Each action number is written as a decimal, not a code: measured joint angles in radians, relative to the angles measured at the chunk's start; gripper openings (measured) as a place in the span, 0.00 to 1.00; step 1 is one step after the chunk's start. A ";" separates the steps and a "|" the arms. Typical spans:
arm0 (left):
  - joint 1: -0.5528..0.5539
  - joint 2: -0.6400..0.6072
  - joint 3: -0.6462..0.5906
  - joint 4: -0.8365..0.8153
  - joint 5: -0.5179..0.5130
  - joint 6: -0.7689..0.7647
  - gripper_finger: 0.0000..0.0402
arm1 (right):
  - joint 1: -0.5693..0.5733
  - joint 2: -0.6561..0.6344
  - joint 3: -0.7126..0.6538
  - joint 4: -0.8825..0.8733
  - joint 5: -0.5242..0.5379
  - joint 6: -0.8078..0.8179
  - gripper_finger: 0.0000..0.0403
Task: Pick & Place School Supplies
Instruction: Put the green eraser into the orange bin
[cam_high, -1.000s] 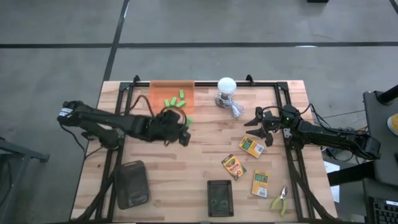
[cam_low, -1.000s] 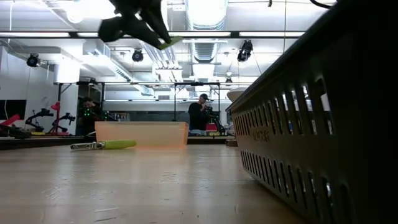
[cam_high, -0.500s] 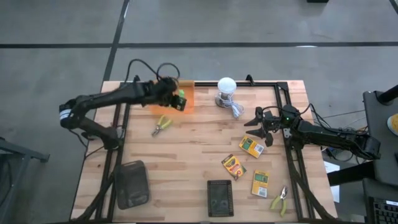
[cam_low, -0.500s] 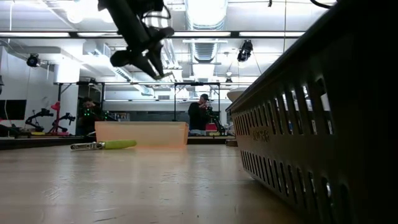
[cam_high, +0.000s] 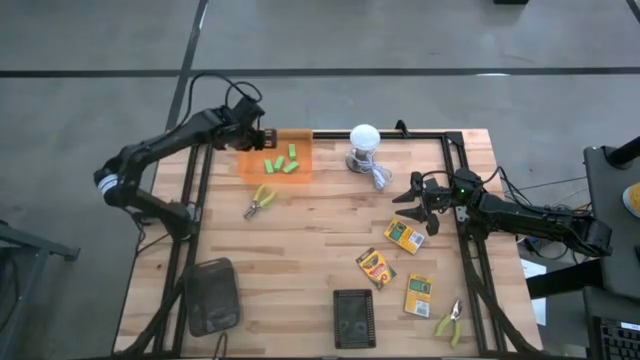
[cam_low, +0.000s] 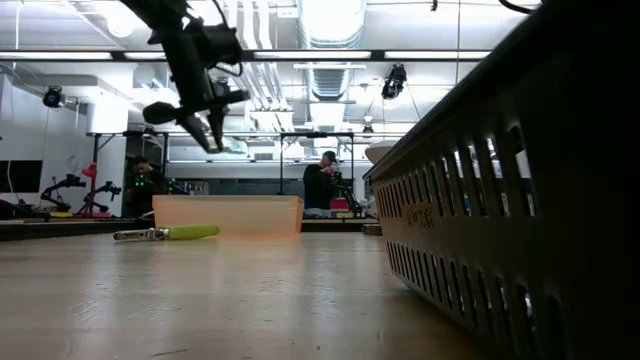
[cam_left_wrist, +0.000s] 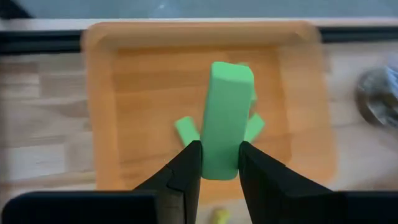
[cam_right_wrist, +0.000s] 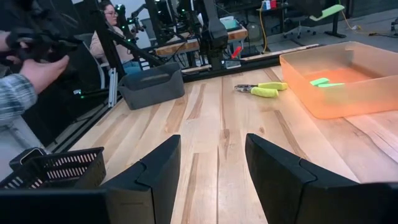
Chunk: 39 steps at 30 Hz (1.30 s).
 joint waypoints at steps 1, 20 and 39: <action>0.012 0.006 0.000 -0.002 0.001 -0.008 0.26 | 0.000 0.000 0.000 0.000 0.000 0.000 0.44; 0.055 0.275 -0.001 -0.036 0.047 -0.156 0.26 | 0.000 0.000 0.000 0.000 0.000 0.000 0.44; 0.073 0.417 0.000 0.011 0.059 -0.113 0.26 | 0.000 0.000 0.000 0.000 0.000 0.000 0.44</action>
